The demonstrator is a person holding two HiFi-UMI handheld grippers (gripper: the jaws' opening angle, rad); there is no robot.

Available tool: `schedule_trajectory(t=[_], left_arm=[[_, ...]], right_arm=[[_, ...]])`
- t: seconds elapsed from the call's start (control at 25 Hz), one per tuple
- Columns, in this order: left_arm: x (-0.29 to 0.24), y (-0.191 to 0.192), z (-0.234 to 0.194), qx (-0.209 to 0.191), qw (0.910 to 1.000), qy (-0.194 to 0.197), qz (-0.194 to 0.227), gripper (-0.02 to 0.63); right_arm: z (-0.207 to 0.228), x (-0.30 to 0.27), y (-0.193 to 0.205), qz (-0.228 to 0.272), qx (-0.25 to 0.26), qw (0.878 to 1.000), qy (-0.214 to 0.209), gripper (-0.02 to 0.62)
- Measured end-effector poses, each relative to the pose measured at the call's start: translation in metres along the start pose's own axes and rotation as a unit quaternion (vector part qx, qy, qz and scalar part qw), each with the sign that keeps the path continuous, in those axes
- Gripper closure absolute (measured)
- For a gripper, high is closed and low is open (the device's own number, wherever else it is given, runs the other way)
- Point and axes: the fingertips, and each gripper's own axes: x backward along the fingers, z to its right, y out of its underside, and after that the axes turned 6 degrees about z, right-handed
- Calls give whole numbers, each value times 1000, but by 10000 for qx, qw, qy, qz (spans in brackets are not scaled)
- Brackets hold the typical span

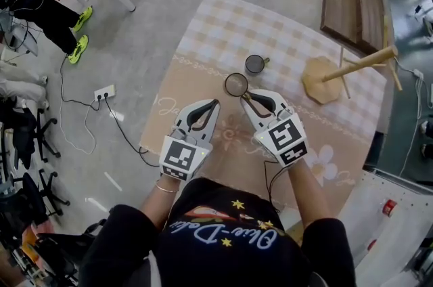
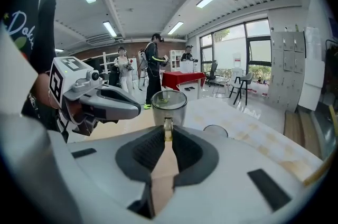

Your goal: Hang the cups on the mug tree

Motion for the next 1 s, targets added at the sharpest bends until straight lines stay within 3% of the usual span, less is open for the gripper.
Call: schedule_trajectory(t=[1.0], left_arm=[[2, -28, 48, -373, 9986, 306, 205, 604]], right_arm=[[-23, 69, -36, 628, -61, 9980, 46, 548]])
